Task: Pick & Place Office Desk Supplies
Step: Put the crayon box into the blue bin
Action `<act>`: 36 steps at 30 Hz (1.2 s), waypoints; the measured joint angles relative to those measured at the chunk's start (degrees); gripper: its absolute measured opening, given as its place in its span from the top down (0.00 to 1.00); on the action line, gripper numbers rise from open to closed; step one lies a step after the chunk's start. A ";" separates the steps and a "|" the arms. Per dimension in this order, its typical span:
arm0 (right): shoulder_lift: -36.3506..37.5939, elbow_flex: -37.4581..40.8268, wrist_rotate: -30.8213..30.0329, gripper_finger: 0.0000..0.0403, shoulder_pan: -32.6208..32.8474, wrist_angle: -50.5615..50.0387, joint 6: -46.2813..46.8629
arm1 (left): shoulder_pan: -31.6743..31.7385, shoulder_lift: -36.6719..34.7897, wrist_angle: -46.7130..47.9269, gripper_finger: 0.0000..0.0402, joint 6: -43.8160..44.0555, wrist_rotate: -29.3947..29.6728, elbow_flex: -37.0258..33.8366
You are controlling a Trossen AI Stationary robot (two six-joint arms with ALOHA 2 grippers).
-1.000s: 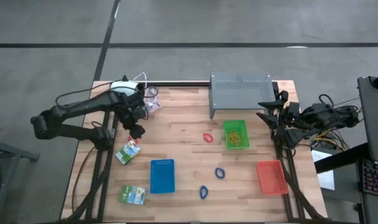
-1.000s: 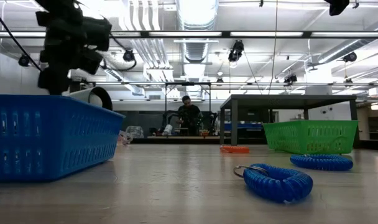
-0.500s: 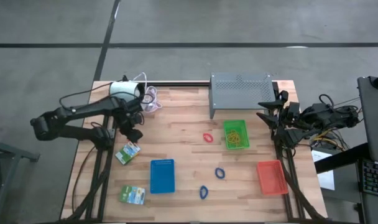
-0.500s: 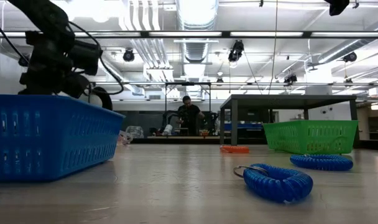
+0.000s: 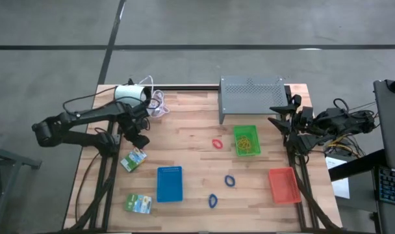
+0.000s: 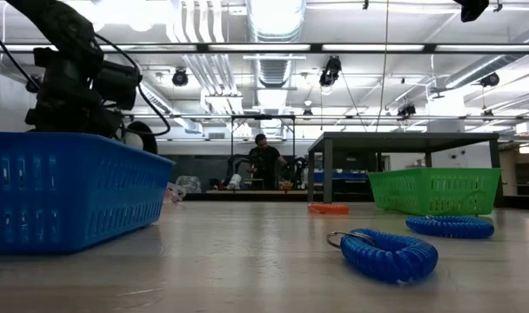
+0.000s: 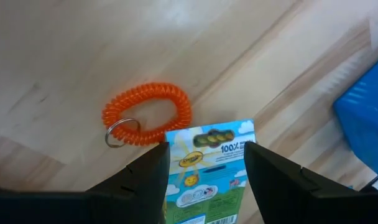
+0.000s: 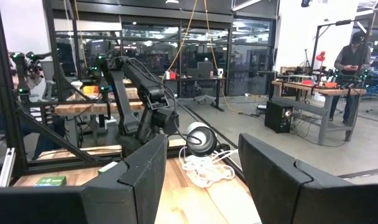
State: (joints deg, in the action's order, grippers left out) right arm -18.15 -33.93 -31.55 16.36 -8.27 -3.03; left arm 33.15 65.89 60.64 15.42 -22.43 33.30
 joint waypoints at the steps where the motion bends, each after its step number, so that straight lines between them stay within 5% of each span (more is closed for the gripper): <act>1: 0.00 0.00 0.02 0.51 0.00 0.00 0.00 | 0.00 0.13 -0.02 0.48 0.17 0.13 0.00; 14: 0.00 0.00 0.01 0.51 0.01 -0.02 0.00 | 0.00 8.83 -0.83 0.50 4.13 -2.70 -0.85; 36: 0.00 0.00 0.00 0.51 0.02 0.00 0.02 | 0.00 6.39 -0.66 0.52 5.28 -1.11 0.89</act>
State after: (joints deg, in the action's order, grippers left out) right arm -18.15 -33.93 -31.55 16.38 -8.27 -3.01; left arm 33.14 72.28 59.98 20.71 -23.54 34.19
